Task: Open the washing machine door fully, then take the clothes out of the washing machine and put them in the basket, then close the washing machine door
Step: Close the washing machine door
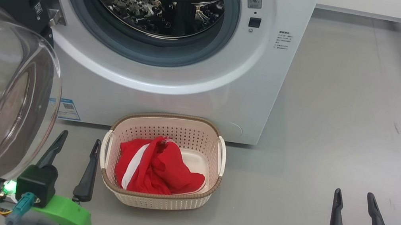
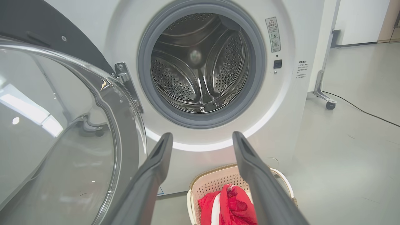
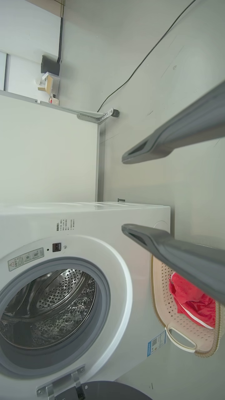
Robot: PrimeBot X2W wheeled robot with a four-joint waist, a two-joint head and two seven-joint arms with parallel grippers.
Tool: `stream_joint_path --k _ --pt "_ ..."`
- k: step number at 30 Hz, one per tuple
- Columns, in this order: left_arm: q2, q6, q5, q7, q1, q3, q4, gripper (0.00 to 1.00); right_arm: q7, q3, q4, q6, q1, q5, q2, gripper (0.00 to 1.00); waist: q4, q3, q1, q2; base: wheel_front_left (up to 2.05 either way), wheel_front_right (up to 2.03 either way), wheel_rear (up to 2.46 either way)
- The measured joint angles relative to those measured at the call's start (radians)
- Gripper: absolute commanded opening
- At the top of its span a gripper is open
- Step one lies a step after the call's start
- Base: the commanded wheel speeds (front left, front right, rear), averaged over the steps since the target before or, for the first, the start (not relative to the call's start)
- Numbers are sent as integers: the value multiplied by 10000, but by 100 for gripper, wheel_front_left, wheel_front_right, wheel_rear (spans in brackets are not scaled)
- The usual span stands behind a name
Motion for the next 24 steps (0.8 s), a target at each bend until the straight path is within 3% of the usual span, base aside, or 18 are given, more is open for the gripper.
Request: stream_joint_path --k 12,24 --pt "0 2 -29 0 136 56 -113 100 75 -23 -59 0 22 0 2 100 -41 -39 0 0 -69 69 0" --pt "12 12 -29 2 141 65 -219 100 86 -40 -111 0 35 0 -2 100 -44 -2 0 0 -19 19 0"
